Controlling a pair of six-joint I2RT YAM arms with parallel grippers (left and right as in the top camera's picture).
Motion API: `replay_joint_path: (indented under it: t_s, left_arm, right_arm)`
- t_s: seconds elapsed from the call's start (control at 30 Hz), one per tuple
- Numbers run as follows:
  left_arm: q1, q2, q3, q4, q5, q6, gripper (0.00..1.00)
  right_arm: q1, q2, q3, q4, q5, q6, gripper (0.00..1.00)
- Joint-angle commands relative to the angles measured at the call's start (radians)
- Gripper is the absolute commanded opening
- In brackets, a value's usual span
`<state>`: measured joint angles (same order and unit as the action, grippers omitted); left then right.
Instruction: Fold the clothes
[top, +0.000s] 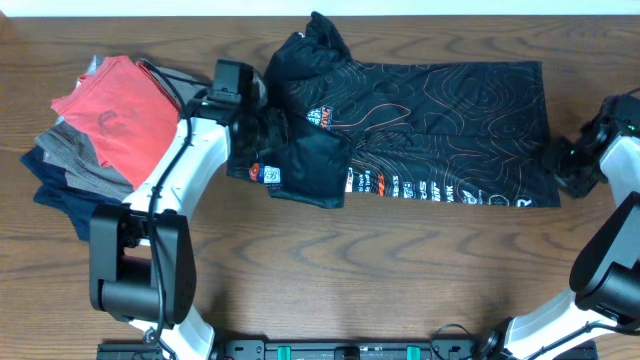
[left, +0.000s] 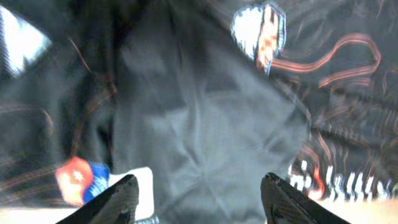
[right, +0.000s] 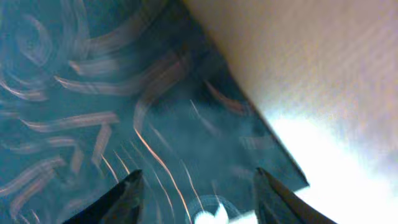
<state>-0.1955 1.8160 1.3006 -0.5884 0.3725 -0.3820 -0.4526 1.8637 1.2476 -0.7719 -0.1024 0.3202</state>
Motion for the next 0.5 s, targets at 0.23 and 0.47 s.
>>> replay_joint_path:
  t_s: [0.23,0.47]
  left_arm:
    - [-0.209,0.033,-0.05,0.019,-0.076,0.098,0.65]
    - [-0.284,0.124,-0.05,0.103,-0.075,0.097,0.65]
  right_arm:
    - [0.014,-0.01,-0.128,0.024,0.027,-0.029,0.51]
    - [0.013,-0.01,-0.197,0.08,0.032,-0.03,0.51]
